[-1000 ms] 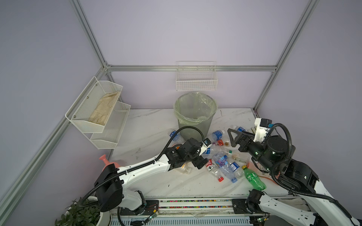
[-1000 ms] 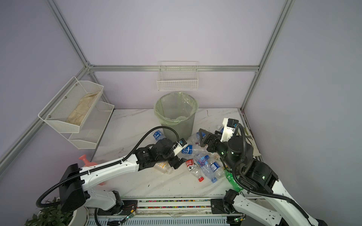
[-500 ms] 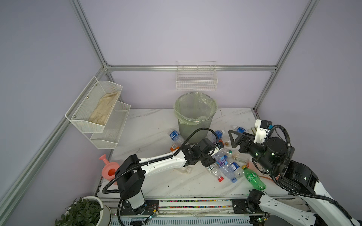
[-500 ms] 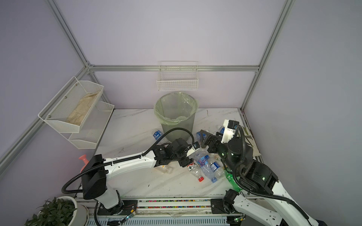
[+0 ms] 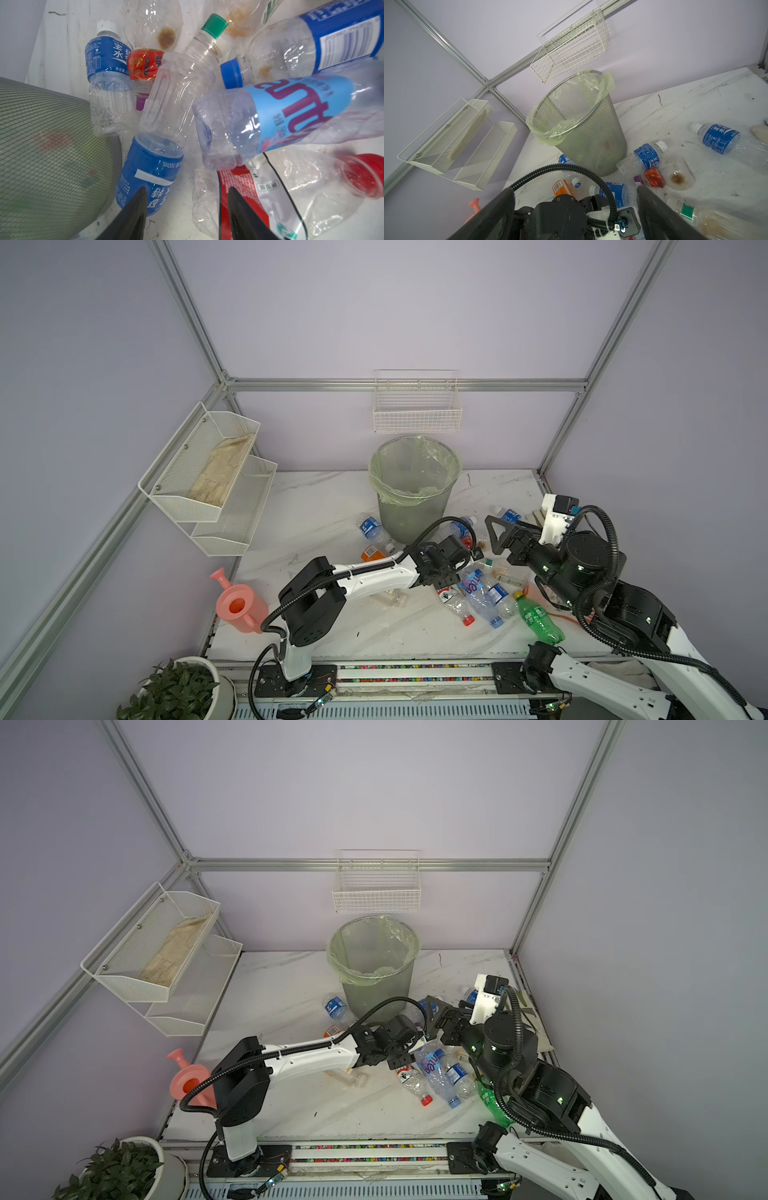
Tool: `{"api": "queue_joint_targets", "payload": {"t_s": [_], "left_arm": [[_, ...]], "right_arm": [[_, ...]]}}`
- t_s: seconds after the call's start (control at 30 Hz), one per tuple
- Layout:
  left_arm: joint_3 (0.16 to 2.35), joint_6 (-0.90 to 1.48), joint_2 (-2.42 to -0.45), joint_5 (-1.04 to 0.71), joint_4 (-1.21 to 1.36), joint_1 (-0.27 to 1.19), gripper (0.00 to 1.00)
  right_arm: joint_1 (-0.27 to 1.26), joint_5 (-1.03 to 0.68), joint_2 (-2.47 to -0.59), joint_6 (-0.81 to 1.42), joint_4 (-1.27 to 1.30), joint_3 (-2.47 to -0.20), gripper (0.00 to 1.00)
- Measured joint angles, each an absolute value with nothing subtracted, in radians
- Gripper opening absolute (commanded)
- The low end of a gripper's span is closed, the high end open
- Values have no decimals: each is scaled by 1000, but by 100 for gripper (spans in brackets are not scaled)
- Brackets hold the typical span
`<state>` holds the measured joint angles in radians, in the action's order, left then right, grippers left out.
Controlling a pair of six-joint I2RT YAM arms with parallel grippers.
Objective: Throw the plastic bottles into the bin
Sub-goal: 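Withdraw the right arm from the wastebasket while the left gripper reaches toward the bottle pile, then lower the left gripper onto the clear blue-cap bottle and close it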
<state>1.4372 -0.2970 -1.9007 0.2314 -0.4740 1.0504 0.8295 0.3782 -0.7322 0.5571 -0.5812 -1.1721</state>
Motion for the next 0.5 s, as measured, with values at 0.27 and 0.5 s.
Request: {"api": "queue_joint_targets", "payload": {"t_s": [0.27, 0.5], "left_arm": [[1491, -347, -1963, 263, -496, 1049, 61], [1545, -373, -2007, 264, -517, 1035, 61]], "right_arm": [[830, 378, -732, 557, -581, -1172, 93], [830, 378, -730, 557, -582, -1165, 93]]}}
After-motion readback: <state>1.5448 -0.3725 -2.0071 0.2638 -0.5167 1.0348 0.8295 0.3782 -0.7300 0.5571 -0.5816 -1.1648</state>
